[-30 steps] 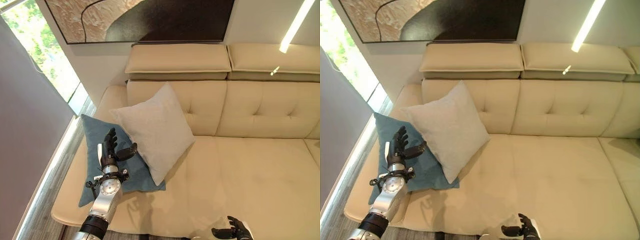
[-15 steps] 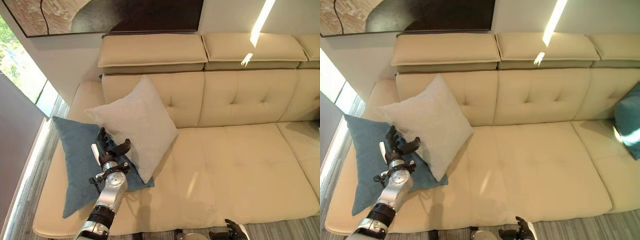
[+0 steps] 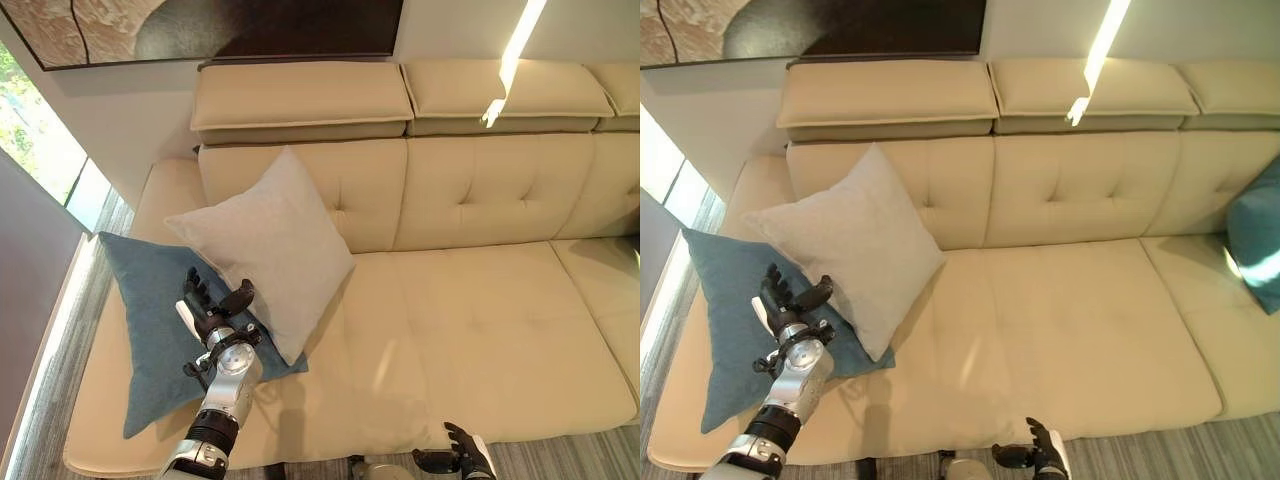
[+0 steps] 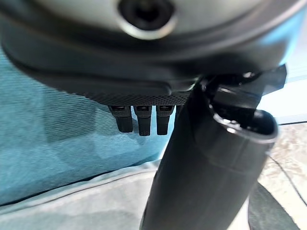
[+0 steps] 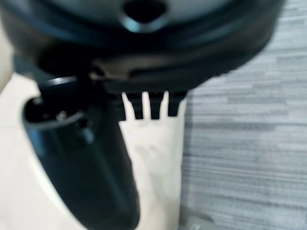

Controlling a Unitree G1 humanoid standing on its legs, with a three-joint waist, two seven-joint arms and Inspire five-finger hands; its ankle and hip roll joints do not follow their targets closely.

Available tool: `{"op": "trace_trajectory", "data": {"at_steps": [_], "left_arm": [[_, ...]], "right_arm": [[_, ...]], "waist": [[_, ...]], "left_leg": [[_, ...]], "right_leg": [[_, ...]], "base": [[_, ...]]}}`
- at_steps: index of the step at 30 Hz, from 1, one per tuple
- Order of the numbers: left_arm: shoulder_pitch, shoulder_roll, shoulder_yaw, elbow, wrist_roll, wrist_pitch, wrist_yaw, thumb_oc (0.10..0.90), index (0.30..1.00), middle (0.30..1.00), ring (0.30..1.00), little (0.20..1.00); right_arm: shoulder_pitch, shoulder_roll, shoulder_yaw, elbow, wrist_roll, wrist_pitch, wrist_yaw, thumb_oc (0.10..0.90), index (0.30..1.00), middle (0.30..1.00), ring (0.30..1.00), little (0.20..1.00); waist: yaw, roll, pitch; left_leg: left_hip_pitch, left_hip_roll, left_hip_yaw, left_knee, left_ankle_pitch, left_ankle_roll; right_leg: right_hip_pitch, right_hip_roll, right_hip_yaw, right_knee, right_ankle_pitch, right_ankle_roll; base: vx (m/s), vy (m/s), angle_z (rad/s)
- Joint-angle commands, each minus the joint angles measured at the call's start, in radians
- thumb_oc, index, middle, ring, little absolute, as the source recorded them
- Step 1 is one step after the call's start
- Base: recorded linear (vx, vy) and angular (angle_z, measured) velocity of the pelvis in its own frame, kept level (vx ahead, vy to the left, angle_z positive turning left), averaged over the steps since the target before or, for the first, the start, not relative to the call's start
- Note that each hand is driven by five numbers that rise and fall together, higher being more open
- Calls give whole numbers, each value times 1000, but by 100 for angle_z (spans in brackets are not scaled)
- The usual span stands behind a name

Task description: Pick up all the scattered cushions and arrange them neatly on the sofa.

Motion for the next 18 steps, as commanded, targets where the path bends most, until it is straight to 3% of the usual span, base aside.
{"op": "trace_trajectory", "data": {"at_steps": [1,6,9,10,11,18], "left_arm": [[-178,27,-2,-9,-30,-107,-50,800,900,900,900,900],[-252,57,-33,82,-195,-87,-217,800,900,900,900,900],[-286,101,-61,115,-213,-54,-292,800,900,900,900,900],[-292,111,-64,115,-216,-53,-300,469,404,404,404,404],[-295,116,-64,109,-217,-52,-306,400,300,300,300,300],[-262,133,-56,15,-274,-63,-369,400,300,300,300,300]], "right_arm": [[5,-39,12,-83,5,-33,-31,800,900,900,900,900],[5,-51,14,-104,8,-12,-3,800,900,900,900,900],[2,-58,14,-102,11,-4,14,800,900,900,900,900],[1,-58,15,-101,10,-3,16,800,900,900,900,900],[1,-58,15,-100,10,-3,18,800,900,900,900,900],[3,-46,-10,-129,17,-1,19,800,900,900,900,900]], "waist": [[-21,-33,-6],[-35,-29,-14],[-41,-26,-19],[-41,-26,-20],[-41,-26,-22],[-33,-19,-22]], "left_leg": [[6,-50,17,2,-84,16],[-18,-49,27,2,-82,18],[-24,-48,34,2,-82,18],[-24,-48,35,2,-82,18],[-25,-48,36,2,-81,19],[-12,-51,35,2,-87,21]], "right_leg": [[37,-43,21,17,-121,99],[4,-41,35,17,-114,98],[-7,-39,42,17,-111,100],[-8,-39,44,17,-110,100],[-10,-38,46,17,-110,100],[2,-37,56,17,-117,98]], "base": [[0,0,0],[6,-5,-11],[0,0,0],[0,0,0],[0,0,0],[13,-8,-3]]}}
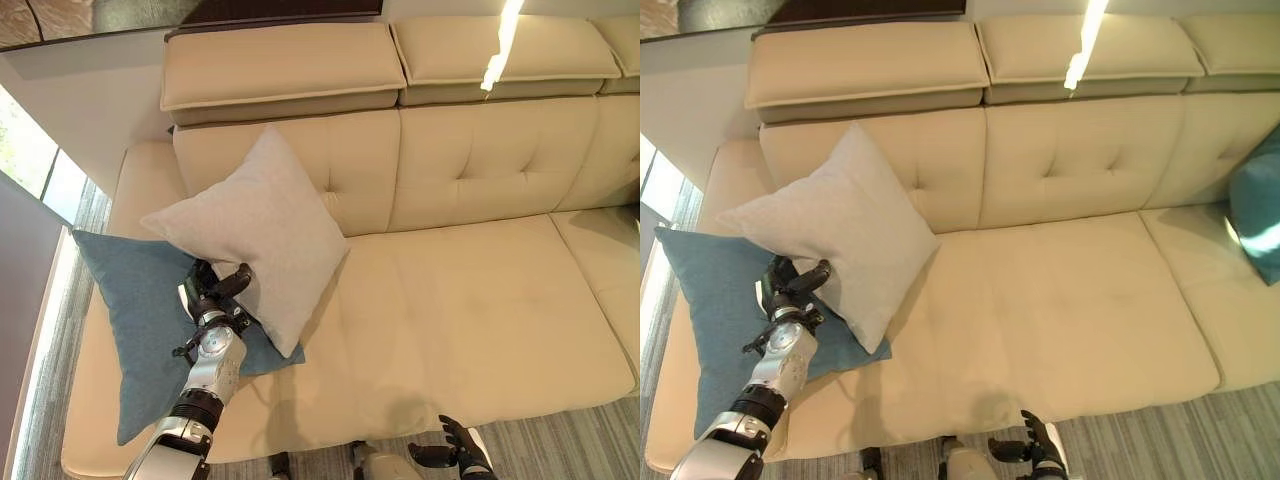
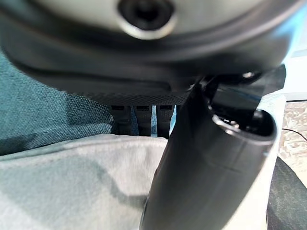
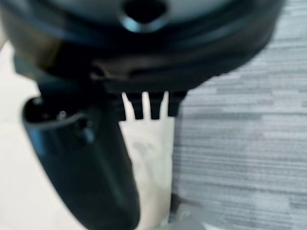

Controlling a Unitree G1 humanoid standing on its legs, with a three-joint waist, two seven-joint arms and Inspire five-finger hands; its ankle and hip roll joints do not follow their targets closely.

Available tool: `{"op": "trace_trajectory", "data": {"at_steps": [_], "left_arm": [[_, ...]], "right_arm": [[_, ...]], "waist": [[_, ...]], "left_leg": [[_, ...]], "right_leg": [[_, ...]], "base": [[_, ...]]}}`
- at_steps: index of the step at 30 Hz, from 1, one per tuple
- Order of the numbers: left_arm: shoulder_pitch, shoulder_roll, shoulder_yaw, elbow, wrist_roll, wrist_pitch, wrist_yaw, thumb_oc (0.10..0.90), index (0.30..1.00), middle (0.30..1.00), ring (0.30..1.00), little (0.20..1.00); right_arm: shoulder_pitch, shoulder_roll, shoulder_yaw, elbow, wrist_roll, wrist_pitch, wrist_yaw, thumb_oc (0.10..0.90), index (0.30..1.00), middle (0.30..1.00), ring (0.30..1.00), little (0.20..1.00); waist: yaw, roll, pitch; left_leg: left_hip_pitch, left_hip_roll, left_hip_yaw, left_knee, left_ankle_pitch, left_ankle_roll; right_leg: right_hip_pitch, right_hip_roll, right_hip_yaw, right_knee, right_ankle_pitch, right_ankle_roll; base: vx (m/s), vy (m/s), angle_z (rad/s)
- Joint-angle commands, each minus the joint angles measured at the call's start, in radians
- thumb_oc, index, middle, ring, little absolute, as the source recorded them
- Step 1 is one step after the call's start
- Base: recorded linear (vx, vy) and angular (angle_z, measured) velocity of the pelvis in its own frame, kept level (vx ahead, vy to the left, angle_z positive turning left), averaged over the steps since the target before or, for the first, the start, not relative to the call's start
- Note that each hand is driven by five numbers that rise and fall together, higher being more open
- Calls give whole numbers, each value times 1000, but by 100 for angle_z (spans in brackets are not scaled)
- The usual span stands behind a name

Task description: Pick up all the scattered cushions and arrange them neatly on the sofa.

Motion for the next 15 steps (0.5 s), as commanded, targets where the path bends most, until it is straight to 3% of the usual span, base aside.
{"op": "trace_trajectory", "data": {"at_steps": [1,10,15], "left_arm": [[-151,28,-27,-78,18,-66,-129,400,300,300,300,300],[-72,60,6,-167,30,-59,-179,400,300,300,300,300],[-52,113,-24,-234,74,-47,-252,400,300,300,300,300]], "right_arm": [[-5,-30,-20,-66,17,-22,-6,800,900,900,900,900],[-5,-41,-46,-147,16,-26,19,800,900,900,900,900],[3,-63,-71,-180,36,-42,41,800,900,900,900,900]], "waist": [[-27,-32,-38],[-21,-8,-28],[-19,11,-28]], "left_leg": [[28,-47,4,2,-83,17],[76,-46,-1,2,-92,16],[91,-47,-6,2,-91,14]], "right_leg": [[59,-37,20,17,-124,97],[115,-38,15,17,-143,95],[138,-41,4,17,-148,95]], "base": [[0,0,0],[14,-11,-3],[-2,-4,1]]}}
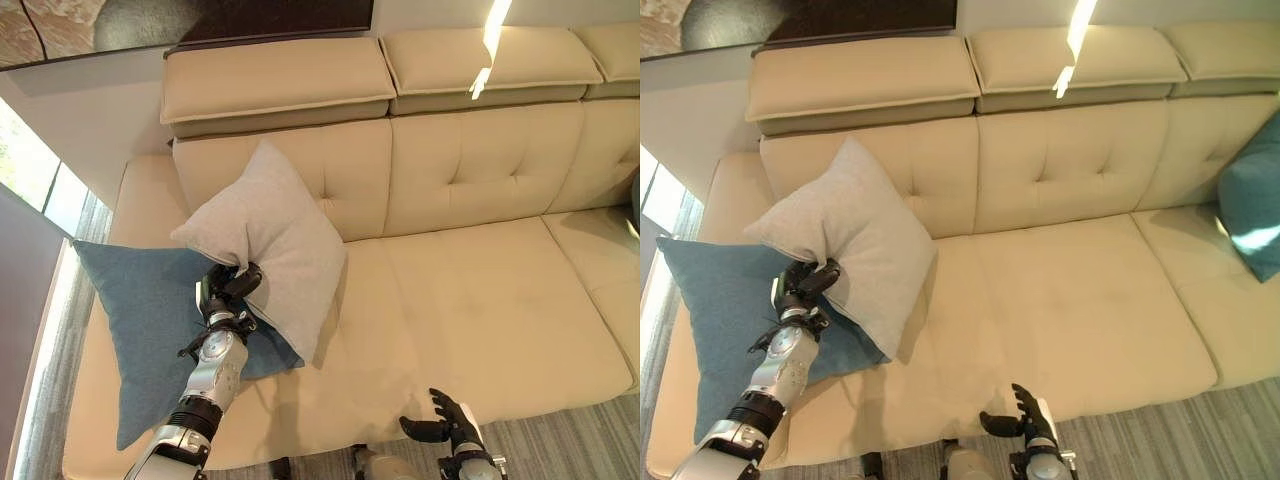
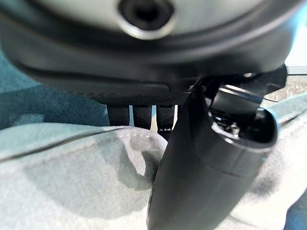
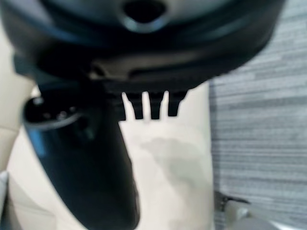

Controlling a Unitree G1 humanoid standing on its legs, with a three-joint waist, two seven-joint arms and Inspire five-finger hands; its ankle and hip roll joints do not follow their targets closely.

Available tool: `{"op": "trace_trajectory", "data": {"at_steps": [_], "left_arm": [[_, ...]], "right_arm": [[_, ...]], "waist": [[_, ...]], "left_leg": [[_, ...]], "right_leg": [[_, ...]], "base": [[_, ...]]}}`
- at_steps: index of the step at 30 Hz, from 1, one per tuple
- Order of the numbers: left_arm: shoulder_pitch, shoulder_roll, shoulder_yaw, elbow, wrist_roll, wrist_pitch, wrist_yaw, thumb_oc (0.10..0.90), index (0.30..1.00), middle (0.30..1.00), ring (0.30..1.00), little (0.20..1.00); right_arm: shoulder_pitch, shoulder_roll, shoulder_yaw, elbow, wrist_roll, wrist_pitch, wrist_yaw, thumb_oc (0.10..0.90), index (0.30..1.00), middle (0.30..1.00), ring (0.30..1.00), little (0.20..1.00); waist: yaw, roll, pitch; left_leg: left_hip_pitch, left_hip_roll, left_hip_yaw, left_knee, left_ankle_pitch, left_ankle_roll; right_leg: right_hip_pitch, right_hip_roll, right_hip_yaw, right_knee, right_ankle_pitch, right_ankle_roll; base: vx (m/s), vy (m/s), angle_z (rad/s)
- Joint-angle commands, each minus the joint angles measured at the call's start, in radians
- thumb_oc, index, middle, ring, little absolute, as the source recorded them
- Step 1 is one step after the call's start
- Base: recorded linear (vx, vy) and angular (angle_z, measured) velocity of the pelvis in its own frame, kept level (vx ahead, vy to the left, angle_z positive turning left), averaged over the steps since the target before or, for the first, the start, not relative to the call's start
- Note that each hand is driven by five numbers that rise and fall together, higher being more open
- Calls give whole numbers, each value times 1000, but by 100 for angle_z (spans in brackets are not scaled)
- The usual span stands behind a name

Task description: Pick up all the scattered cushions and arrange them neatly on the sofa.

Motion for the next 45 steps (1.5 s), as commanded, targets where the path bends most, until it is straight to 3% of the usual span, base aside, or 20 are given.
{"op": "trace_trajectory", "data": {"at_steps": [1,7,14,23,35,37,42,43,45], "left_arm": [[-96,129,-30,-182,120,-100,-144,400,300,300,300,300],[-116,193,-101,-280,169,-99,-219,400,300,300,300,300],[-53,170,-134,-405,212,-110,-266,400,300,300,300,300],[-28,176,-140,-468,262,-121,-282,400,300,300,300,300],[-39,404,-104,-659,192,-154,-443,400,300,300,300,300],[-22,438,-81,-684,165,-160,-466,400,300,300,300,300],[16,426,-34,-712,115,-160,-495,400,300,300,300,300],[9,441,-7,-741,69,-169,-548,400,300,300,300,300],[2,448,-2,-744,69,-170,-549,400,300,300,300,300]], "right_arm": [[27,-67,-42,-79,38,-52,26,800,900,900,900,900],[5,-87,-74,-114,59,-74,23,800,900,900,900,900],[-32,-79,-90,-200,73,-100,6,800,900,900,900,900],[-28,-78,-98,-334,73,-124,2,800,900,900,900,900],[-87,-157,-151,-539,160,-185,67,800,900,900,900,900],[-95,-164,-154,-561,206,-191,95,800,900,900,900,900],[-81,-156,-164,-569,301,-196,150,800,900,900,900,900],[-69,-121,-176,-522,450,-199,207,800,900,900,900,900],[-69,-111,-175,-496,472,-201,216,800,900,900,900,900]], "waist": [[-15,-9,-61],[-20,20,-72],[-22,51,-88],[-28,60,-96],[-21,87,-123],[-12,85,-129],[-1,75,-133],[6,67,-138],[8,65,-139]], "left_leg": [[30,-51,-18,3,-92,13],[34,-53,-24,3,-89,13],[37,-59,-22,3,-90,18],[47,-60,-25,3,-90,16],[62,-63,-22,3,-96,13],[64,-64,-25,3,-94,12],[65,-63,-31,3,-92,10],[64,-64,-35,3,-92,7],[64,-64,-36,3,-91,6]], "right_leg": [[85,-42,-2,18,-154,88],[96,-50,-15,18,-155,90],[103,-56,-18,18,-158,90],[119,-61,-28,18,-164,87],[136,-70,-37,18,-168,91],[141,-69,-42,18,-169,90],[147,-68,-49,18,-171,89],[149,-68,-54,18,-172,88],[149,-67,-56,18,-173,88]], "base": [[-6,-10,6],[-22,-12,9],[-15,-1,1],[0,0,0],[0,1,0],[0,0,0],[1,-3,3],[4,-10,15],[1,-7,16]]}}
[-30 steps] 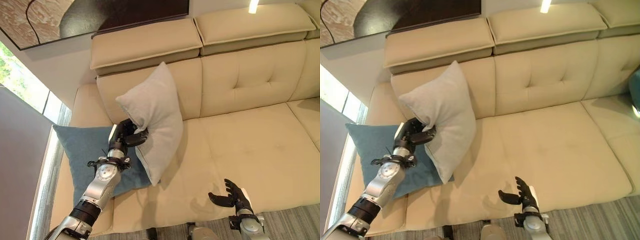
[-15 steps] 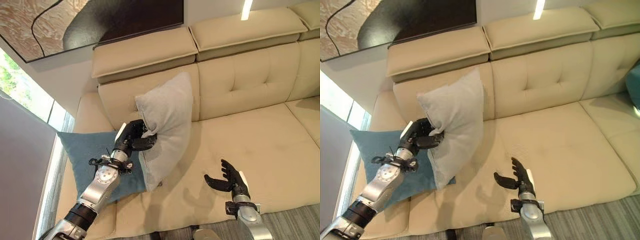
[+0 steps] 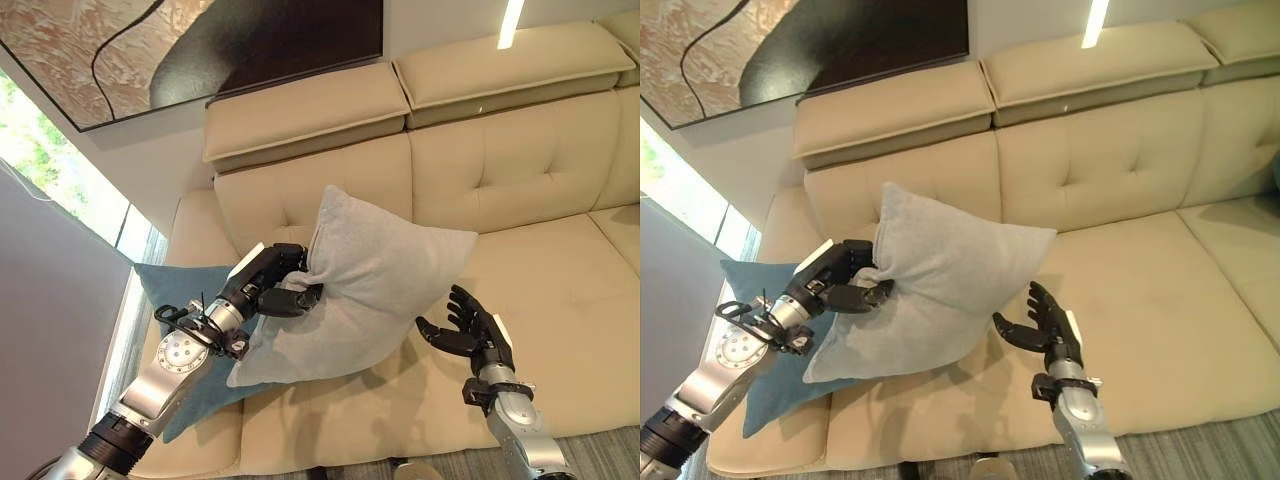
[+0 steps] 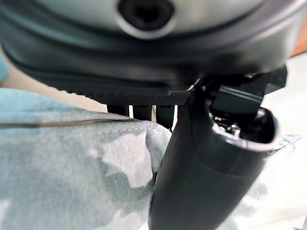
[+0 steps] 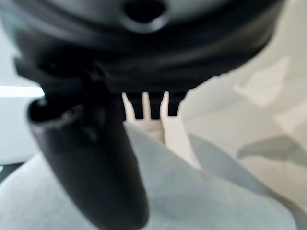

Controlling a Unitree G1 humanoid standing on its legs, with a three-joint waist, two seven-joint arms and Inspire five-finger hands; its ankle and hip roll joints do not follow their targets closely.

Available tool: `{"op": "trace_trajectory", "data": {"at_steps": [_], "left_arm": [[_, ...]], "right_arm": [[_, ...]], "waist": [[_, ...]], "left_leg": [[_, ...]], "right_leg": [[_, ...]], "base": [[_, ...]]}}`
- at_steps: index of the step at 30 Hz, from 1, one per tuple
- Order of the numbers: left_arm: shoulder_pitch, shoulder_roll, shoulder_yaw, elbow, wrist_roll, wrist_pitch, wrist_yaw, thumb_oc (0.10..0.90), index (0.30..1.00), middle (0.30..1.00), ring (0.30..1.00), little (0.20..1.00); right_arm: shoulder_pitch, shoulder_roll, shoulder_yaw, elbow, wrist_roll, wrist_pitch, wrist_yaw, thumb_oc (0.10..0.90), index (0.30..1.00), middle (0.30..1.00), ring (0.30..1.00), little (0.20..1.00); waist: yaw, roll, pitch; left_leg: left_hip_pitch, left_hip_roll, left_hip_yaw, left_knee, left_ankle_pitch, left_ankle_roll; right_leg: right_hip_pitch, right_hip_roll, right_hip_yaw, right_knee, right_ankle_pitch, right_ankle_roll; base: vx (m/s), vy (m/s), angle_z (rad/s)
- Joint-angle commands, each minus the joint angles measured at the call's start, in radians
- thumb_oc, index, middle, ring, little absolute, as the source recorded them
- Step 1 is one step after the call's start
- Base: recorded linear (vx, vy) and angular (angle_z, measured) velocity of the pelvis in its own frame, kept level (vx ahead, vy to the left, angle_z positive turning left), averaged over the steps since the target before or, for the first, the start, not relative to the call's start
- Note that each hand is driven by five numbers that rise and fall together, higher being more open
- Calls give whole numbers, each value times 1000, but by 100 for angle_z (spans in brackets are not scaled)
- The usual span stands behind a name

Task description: Pick up all the scattered cushions and arrange them neatly on the sofa.

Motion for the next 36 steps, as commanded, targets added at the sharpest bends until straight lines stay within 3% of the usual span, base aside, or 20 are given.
{"op": "trace_trajectory", "data": {"at_steps": [1,5,9,15,24,34,36], "left_arm": [[-160,4,178,-139,-162,-207,-6,400,300,300,300,300],[-156,-35,238,-174,-179,-221,-11,400,300,300,300,300],[-170,-32,243,-220,-213,-219,-45,400,300,300,300,300],[-199,73,235,-262,-250,-209,-125,400,300,300,300,300],[-158,228,340,-328,-454,-153,-294,400,300,300,300,300],[-115,261,374,-332,-535,-90,-392,400,300,300,300,300],[-91,275,366,-332,-530,-64,-432,400,300,300,300,300]], "right_arm": [[-36,7,-4,-36,120,-109,59,800,900,900,900,900],[29,63,-16,24,141,-93,78,800,900,900,900,900],[-2,75,-10,82,179,-89,90,800,900,900,900,900],[-58,32,20,106,218,-69,143,800,900,900,900,900],[-106,9,24,81,353,-57,244,800,900,900,900,900],[-162,-5,45,-11,484,-46,345,800,900,900,900,900],[-175,-8,65,-99,526,-31,407,800,900,900,900,900]], "waist": [[3,-58,-124],[2,-63,-127],[10,-58,-131],[25,-52,-139],[56,-41,-150],[77,-47,-158],[82,-51,-160]], "left_leg": [[3,-47,10,5,-93,6],[4,-45,6,5,-95,4],[7,-45,8,5,-98,5],[13,-46,11,5,-99,4],[15,-48,0,5,-93,1],[13,-50,-12,5,-86,-1],[9,-51,-13,5,-82,-1]], "right_leg": [[64,-47,-6,11,-171,85],[67,-48,-16,11,-172,85],[70,-51,-14,11,-172,89],[77,-52,-13,11,-174,90],[84,-51,-23,11,-176,93],[85,-50,-33,11,-175,92],[82,-52,-37,11,-173,92]], "base": [[-2,-21,12],[-2,-17,6],[0,0,0],[2,0,-1],[1,0,1],[-5,8,6],[-8,6,2]]}}
